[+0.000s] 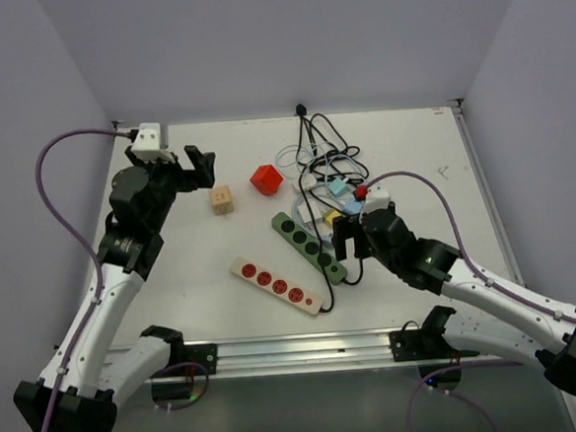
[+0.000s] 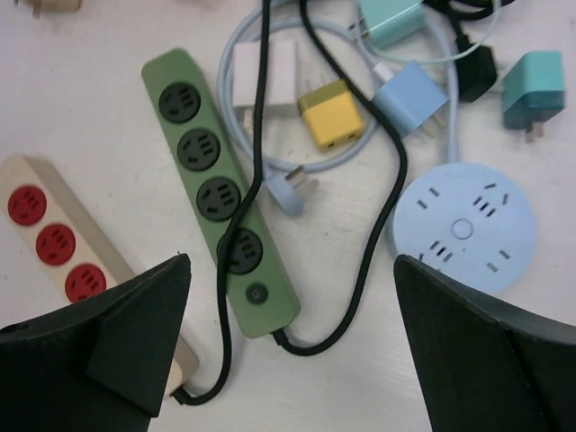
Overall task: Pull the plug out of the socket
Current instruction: Reset both arms
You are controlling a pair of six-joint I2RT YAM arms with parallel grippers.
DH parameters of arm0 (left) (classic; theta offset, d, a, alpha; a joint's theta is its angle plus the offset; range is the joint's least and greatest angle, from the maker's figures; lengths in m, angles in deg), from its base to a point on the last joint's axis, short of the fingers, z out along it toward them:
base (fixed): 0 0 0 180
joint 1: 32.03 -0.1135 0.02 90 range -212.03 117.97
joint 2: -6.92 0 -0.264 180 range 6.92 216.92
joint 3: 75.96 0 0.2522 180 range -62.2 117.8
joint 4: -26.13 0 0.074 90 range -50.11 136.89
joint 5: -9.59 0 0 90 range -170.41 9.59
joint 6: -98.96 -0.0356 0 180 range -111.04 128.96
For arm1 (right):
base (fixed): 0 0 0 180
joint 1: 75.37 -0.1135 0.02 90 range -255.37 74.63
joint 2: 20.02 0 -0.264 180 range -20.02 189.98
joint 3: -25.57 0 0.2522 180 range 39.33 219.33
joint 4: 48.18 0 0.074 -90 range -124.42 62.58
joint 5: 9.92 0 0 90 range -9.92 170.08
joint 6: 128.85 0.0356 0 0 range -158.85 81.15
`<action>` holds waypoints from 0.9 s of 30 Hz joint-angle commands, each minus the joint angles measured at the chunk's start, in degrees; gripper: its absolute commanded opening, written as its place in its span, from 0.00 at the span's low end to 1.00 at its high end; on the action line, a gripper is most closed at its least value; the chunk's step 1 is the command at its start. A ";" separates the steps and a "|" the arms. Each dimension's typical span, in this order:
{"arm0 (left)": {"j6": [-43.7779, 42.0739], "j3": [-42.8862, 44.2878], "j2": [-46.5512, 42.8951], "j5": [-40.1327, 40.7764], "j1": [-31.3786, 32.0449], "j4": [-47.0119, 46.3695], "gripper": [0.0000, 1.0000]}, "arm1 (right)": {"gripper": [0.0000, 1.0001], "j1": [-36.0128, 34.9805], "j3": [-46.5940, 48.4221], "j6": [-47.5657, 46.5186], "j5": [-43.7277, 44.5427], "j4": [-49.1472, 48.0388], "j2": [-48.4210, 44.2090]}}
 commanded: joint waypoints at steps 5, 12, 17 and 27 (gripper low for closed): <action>-5.74 -11.66 -16.61 2.97 0.23 3.03 1.00 | 0.98 18.37 9.61 -3.59 -7.60 2.11 1.25; -4.69 -16.24 -20.76 6.20 0.40 4.69 0.99 | 0.99 31.41 11.38 -2.98 -10.44 3.08 4.59; -4.07 -18.09 -23.84 3.15 1.37 2.58 1.00 | 0.99 31.41 10.41 -1.40 -5.71 4.64 0.73; -4.33 -18.00 -24.10 5.17 1.46 3.55 1.00 | 0.99 31.32 10.85 3.08 0.98 9.83 1.76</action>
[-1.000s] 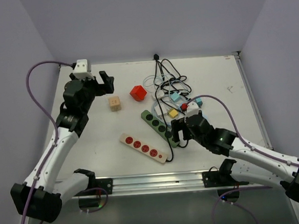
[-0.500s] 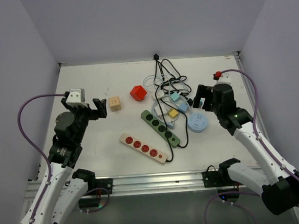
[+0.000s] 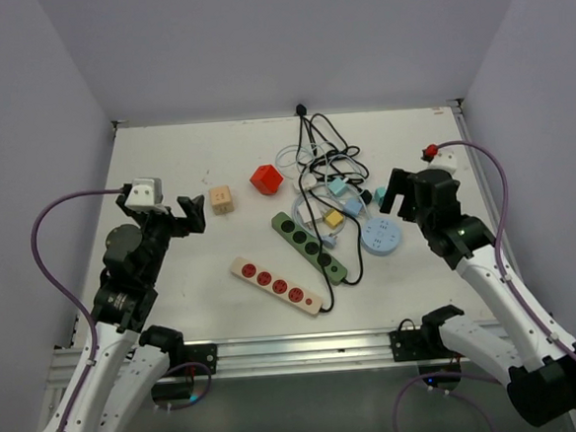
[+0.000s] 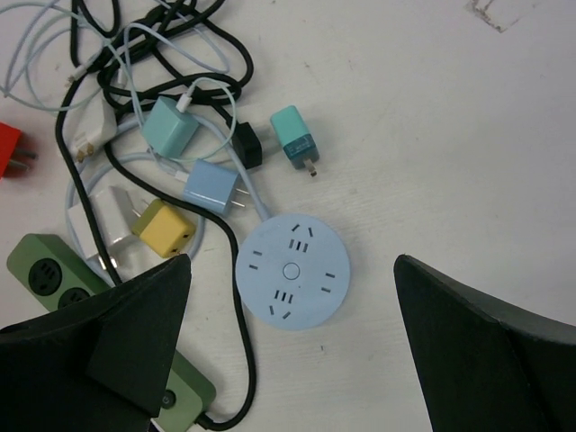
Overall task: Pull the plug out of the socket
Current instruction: Reset both arms
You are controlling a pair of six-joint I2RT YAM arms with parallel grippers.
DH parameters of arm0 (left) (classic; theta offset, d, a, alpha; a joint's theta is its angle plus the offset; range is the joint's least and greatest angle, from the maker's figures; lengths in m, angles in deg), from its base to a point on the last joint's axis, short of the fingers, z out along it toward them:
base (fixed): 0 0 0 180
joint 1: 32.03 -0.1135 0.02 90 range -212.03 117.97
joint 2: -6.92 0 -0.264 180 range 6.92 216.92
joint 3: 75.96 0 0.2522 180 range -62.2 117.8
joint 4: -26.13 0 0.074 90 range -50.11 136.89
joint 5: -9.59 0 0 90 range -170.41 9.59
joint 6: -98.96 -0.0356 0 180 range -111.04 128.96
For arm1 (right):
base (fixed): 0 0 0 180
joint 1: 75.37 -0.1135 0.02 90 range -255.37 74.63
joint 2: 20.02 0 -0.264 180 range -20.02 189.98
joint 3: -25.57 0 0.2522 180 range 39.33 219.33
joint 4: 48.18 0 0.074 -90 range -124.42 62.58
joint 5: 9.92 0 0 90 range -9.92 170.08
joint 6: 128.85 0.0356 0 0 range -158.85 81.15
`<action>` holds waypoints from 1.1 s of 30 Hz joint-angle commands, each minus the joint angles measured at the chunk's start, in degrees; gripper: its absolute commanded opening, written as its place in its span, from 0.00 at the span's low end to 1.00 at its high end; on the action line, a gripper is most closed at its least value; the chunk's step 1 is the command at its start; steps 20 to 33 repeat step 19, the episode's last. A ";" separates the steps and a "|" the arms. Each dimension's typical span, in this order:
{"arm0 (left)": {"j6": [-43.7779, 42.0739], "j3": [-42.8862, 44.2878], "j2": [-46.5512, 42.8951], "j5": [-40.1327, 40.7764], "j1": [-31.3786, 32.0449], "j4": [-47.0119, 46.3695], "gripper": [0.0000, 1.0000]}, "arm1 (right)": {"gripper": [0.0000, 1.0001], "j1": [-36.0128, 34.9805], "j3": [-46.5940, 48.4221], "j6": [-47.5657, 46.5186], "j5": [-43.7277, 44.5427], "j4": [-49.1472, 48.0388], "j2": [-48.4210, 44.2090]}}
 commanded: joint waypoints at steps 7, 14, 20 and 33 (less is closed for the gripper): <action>-0.22 -0.01 -0.12 1.59 0.23 -0.52 1.00 | 0.99 0.05 1.46 3.48 3.87 1.97 4.70; -0.40 -0.01 0.84 2.64 0.23 -0.25 1.00 | 0.99 0.05 -0.39 3.39 3.69 -1.37 2.59; -0.57 -0.01 1.72 3.52 0.23 -0.17 0.99 | 0.99 0.05 0.05 4.36 4.40 -0.23 2.50; -0.57 -0.01 1.72 3.52 0.23 -0.17 0.99 | 0.99 0.05 0.05 4.36 4.40 -0.23 2.50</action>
